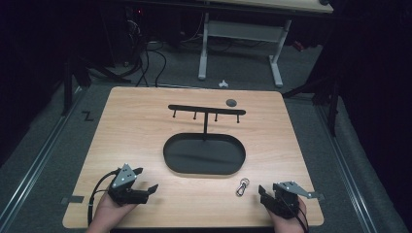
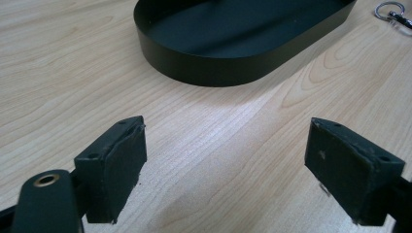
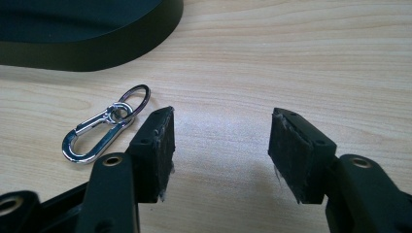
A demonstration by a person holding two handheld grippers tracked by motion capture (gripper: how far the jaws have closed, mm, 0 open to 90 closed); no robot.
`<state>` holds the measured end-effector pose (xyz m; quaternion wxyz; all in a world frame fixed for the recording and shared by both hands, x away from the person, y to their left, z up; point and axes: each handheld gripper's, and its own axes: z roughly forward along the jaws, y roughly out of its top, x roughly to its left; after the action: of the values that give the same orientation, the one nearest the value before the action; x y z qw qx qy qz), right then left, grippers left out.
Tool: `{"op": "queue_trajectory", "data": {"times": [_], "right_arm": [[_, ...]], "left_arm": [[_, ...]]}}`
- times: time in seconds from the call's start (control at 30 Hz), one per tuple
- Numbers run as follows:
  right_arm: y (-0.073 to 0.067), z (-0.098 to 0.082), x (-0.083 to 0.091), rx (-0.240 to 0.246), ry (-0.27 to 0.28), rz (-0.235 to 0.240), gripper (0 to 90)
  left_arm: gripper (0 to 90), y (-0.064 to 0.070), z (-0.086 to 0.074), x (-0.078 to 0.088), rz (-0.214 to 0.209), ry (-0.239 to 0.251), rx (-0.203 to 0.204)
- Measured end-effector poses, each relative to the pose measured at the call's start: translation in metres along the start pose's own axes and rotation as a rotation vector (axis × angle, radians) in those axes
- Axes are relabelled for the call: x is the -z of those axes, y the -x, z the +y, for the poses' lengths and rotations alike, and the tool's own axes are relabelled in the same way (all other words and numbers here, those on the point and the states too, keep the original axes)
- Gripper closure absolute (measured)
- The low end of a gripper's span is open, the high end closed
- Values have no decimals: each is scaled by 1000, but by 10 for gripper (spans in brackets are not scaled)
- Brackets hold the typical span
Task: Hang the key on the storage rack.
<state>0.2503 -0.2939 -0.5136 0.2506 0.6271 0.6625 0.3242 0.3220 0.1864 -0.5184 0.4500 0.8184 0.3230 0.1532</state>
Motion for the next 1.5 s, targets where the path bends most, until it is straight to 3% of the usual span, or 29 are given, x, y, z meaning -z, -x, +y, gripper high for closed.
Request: {"op": "queue_trajectory", "data": {"times": [0.43,0.67,0.87,1.17,1.5], "right_arm": [[-6,-2,0,12,-16,33,408],[-27,-2,-1,46,-27,81,301],[-41,-1,-6,53,-35,96,262],[-57,12,-22,69,-24,57,245],[-57,10,-29,111,-56,16,271]], "left_arm": [[156,1,0,-2,-1,-9,-5],[155,1,0,0,0,-8,-14],[155,1,1,0,-2,-9,-17],[156,2,-2,4,-5,-15,-18],[157,-2,-5,11,7,-5,-2]]}}
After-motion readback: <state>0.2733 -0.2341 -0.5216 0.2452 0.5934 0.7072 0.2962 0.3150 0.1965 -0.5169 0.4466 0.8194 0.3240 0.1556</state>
